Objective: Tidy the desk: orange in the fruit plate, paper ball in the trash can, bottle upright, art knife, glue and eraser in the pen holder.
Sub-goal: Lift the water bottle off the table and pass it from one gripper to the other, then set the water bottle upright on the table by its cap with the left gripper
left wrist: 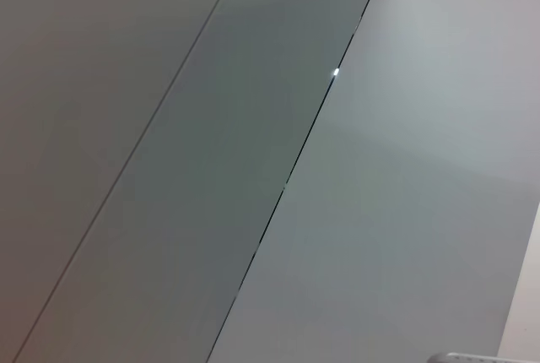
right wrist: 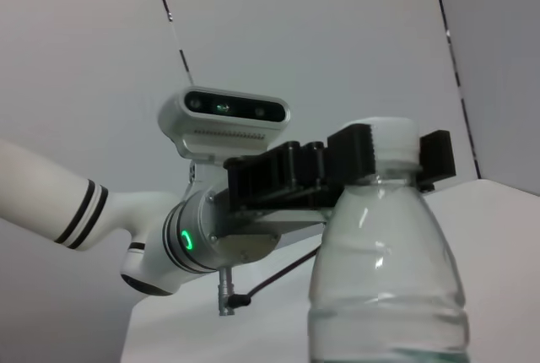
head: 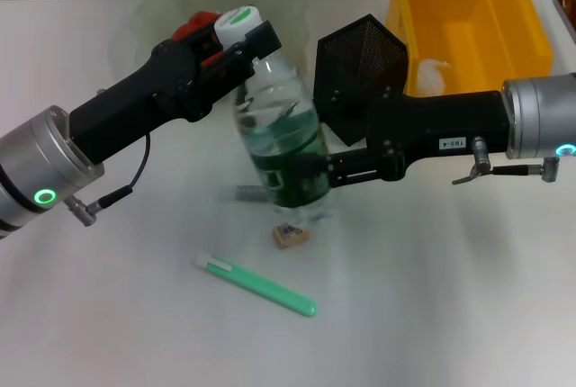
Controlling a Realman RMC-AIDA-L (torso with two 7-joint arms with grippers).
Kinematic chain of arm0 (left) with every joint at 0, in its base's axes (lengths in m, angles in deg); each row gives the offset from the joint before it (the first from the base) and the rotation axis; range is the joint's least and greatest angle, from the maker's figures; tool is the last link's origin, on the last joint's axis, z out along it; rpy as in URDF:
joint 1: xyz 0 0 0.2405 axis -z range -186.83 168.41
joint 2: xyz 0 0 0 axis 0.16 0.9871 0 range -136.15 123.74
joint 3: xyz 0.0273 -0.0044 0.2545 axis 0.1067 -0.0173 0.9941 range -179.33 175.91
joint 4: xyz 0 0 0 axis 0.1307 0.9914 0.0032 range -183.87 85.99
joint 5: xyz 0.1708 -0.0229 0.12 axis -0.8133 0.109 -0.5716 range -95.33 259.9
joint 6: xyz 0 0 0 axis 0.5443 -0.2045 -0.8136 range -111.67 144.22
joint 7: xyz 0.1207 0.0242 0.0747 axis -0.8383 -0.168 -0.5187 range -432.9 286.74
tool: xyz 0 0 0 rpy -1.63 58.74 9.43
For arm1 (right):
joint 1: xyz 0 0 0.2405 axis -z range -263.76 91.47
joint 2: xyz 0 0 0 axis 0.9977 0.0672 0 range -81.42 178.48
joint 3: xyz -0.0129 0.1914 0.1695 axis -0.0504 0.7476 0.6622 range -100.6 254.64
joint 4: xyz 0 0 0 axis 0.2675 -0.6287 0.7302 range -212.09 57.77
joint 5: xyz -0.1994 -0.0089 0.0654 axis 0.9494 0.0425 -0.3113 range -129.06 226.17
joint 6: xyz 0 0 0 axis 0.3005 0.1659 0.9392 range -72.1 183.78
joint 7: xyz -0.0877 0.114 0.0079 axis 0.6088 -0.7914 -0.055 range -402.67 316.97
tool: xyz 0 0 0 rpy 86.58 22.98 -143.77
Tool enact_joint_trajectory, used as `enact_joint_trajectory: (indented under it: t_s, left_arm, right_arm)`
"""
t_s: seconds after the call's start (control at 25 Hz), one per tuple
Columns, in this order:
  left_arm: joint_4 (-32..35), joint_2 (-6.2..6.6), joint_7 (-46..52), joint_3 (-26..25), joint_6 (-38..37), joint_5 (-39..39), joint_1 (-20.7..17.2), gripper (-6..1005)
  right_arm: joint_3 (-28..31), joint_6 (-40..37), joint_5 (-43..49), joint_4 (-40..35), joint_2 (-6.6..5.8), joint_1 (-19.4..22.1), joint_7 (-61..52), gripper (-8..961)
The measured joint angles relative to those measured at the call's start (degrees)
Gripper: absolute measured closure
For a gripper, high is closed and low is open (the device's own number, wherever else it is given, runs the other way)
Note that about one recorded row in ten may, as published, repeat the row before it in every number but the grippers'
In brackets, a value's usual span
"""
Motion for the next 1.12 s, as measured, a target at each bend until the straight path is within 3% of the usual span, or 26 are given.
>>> enact_joint_trajectory:
  t_s: [0.24, 1.12]
  left_arm:
    - [0.4, -0.01, 0.0, -0.4, 0.2, 0.1, 0.2, 548]
    - [8.0, 0.51, -9.4, -7.2, 9.4, 0.1, -3.4, 532]
  right_arm:
    - [-0.1, 0.9, 0.2, -0.2, 0.01, 0.0, 0.2, 125]
    - [-1.0, 6.7, 0.5, 0.7, -0.05, 3.6, 2.6, 129]
